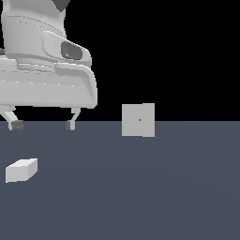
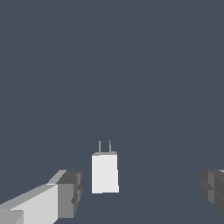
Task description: Plug the charger into the wall socket.
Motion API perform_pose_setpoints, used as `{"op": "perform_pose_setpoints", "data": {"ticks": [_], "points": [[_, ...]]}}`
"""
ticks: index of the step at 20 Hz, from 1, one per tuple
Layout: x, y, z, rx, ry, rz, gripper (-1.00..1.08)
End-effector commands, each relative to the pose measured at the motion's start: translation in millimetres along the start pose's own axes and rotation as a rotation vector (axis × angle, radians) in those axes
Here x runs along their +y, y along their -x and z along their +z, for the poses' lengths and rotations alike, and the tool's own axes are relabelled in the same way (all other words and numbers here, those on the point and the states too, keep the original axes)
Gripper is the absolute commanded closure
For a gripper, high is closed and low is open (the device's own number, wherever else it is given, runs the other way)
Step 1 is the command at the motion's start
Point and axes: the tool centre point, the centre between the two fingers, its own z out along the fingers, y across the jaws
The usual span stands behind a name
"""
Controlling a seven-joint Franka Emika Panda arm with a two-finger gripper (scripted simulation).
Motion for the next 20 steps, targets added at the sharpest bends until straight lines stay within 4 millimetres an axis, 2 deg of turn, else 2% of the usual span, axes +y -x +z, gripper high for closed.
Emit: {"op": "perform_pose_setpoints", "data": {"ticks": [1, 9, 20], "points": [[-10, 6, 8, 0.014, 0.0, -0.019, -0.92], [-28, 17, 24, 0.038, 0.004, -0.052, -0.92], [-29, 17, 26, 0.039, 0.005, -0.054, -0.92]]}}
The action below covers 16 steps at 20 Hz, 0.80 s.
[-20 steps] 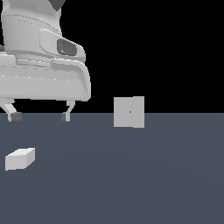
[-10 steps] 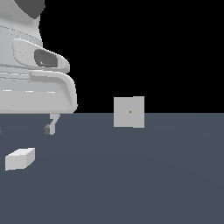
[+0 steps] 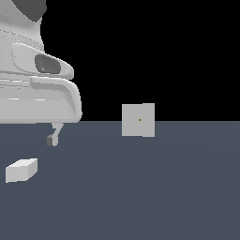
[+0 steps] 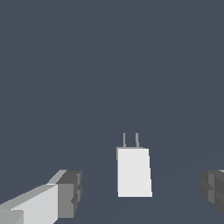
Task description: Plug the charger into the wall socket.
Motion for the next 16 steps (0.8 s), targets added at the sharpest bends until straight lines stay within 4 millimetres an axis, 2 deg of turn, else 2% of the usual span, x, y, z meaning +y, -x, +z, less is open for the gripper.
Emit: {"op": "perform_pose_setpoints", "data": {"ticks": [1, 12, 16], "points": [[0, 1, 2, 0.0, 0.0, 0.0, -0.92], [0, 11, 40, 0.0, 0.001, 0.0, -0.92], [1, 12, 47, 0.0, 0.001, 0.0, -0.92]]}}
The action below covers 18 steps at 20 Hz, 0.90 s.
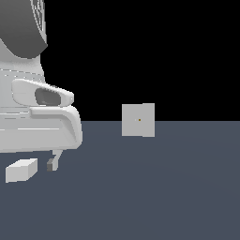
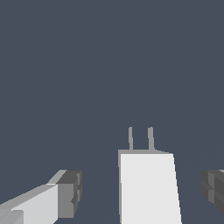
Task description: Plug the charger into the wall socket.
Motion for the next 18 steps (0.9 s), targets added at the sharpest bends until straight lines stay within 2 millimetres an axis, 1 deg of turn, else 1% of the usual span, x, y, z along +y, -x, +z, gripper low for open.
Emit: {"op": "perform_pose_setpoints", "data": {"ticks": [1, 2, 3, 14, 18], "points": [[0.0, 0.2, 3.3, 0.001, 0.0, 0.0, -0.92], [0.0, 0.3, 3.5, 0.001, 0.0, 0.0, -0.92], [0.0, 0.3, 3.5, 0.001, 0.0, 0.0, 1.08], [0.2, 0.2, 3.2, 0.001, 0.0, 0.001, 1.08], [8.9, -4.1, 0.5, 0.001, 0.004, 0.02, 1.08]]}}
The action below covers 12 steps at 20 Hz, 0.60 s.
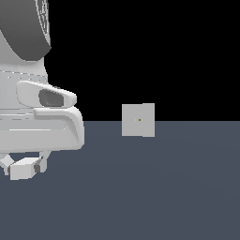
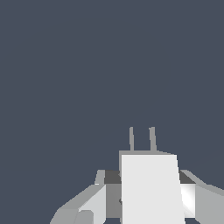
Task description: Plug the charger into the wall socket.
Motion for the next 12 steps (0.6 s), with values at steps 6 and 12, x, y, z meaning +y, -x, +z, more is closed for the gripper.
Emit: {"op": "perform_pose_setpoints", "data": {"ticks": [6, 12], "points": [[42, -19, -13, 0.001, 0.022, 0.092, 1.08], [116, -42, -38, 0.001, 0.059, 0.251, 1.08]]}}
